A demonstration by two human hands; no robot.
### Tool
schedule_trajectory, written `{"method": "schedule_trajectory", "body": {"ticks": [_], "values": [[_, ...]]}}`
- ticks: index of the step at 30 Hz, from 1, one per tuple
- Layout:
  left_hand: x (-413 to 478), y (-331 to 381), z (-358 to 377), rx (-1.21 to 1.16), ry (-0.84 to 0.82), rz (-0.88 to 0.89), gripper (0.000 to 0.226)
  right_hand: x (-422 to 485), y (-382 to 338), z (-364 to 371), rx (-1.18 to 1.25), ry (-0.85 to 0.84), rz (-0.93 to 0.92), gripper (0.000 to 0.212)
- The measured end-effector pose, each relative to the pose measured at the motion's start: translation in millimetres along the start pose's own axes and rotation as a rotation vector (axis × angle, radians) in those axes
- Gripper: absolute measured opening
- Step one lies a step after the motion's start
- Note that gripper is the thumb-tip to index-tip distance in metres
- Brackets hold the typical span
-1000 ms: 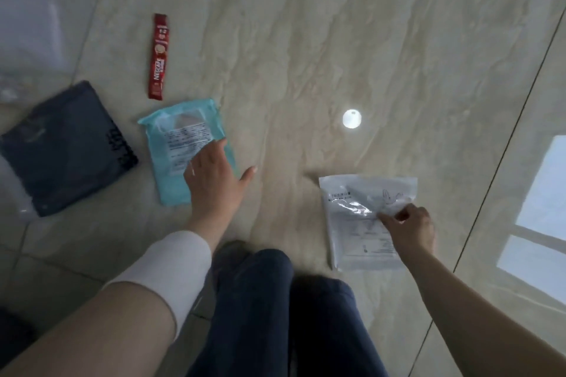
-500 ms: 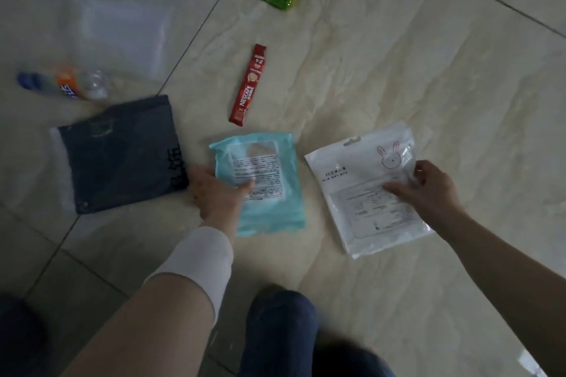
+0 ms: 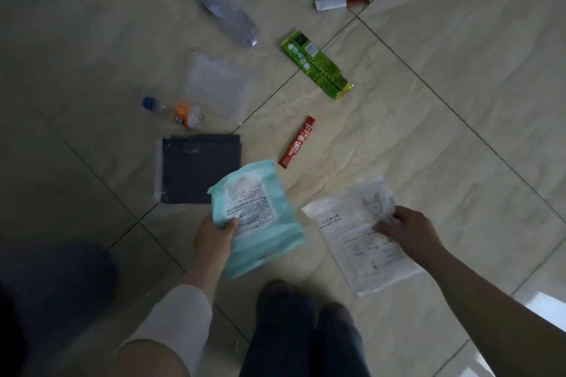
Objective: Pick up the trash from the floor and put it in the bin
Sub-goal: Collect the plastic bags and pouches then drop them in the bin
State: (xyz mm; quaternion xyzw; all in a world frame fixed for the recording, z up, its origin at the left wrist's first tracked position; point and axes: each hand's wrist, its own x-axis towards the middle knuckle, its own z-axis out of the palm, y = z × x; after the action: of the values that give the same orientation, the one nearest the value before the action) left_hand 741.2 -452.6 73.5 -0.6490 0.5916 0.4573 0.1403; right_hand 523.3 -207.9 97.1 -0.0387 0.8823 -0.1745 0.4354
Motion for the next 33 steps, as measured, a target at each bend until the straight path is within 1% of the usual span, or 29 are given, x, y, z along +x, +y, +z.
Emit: {"method": "schedule_trajectory", "body": {"ticks": [4,6,7,9,11,13,15,17,20,22,23,24,25,27,28,30,31,32,33], "values": [[7,4,-32,-0.092,0.074,-0.194,0.041,21,-57,-9,-0.264,-0.053,-0.154,0.029],[12,5,-43,-0.192,0.067,-0.216,0.041,35,-80,-6,-0.400,-0.115,-0.260,0.030],[16,7,-46,-0.290,0.063,-0.216,0.041,44,-91,-5,-0.504,-0.143,-0.330,0.035],[23,9,-53,-0.428,0.108,-0.231,0.041,59,-114,-4,-0.693,-0.170,-0.449,0.042],[35,11,-57,-0.556,0.152,-0.247,0.043,78,-137,2,-0.801,-0.181,-0.543,0.039],[50,10,-55,-0.629,0.171,-0.244,0.044,100,-159,14,-0.900,-0.196,-0.642,0.033],[71,5,-49,-0.701,0.194,-0.258,0.046,127,-178,32,-0.987,-0.194,-0.748,0.034],[98,-5,-39,-0.764,0.213,-0.279,0.048,157,-191,55,-1.132,-0.178,-0.866,0.041],[134,-24,-23,-0.844,0.262,-0.285,0.048,191,-196,88,-1.272,-0.076,-1.059,0.046],[150,-35,-16,-0.898,0.325,-0.306,0.048,208,-193,103,-1.300,0.021,-1.079,0.049],[156,-39,-14,-0.913,0.368,-0.317,0.048,217,-189,109,-1.346,0.010,-1.024,0.053],[160,-43,-13,-0.924,0.415,-0.324,0.047,224,-186,113,-1.358,-0.034,-0.968,0.056],[163,-46,-13,-0.934,0.453,-0.327,0.046,232,-182,115,-1.408,-0.127,-0.891,0.055],[165,-50,-13,-0.941,0.496,-0.337,0.045,240,-180,112,-1.397,-0.232,-0.838,0.043],[165,-51,-15,-0.949,0.512,-0.352,0.046,240,-181,111,-1.378,-0.261,-0.852,0.036],[164,-50,-16,-0.982,0.532,-0.394,0.047,231,-186,111,-1.354,-0.261,-0.971,0.027],[163,-48,-15,-0.982,0.540,-0.417,0.047,228,-185,109,-1.304,-0.268,-1.030,0.029],[164,-46,-14,-0.964,0.542,-0.439,0.046,225,-184,108,-1.242,-0.230,-1.068,0.032],[165,-43,-12,-0.937,0.546,-0.466,0.045,221,-185,107,-1.226,-0.233,-1.025,0.030]]}}
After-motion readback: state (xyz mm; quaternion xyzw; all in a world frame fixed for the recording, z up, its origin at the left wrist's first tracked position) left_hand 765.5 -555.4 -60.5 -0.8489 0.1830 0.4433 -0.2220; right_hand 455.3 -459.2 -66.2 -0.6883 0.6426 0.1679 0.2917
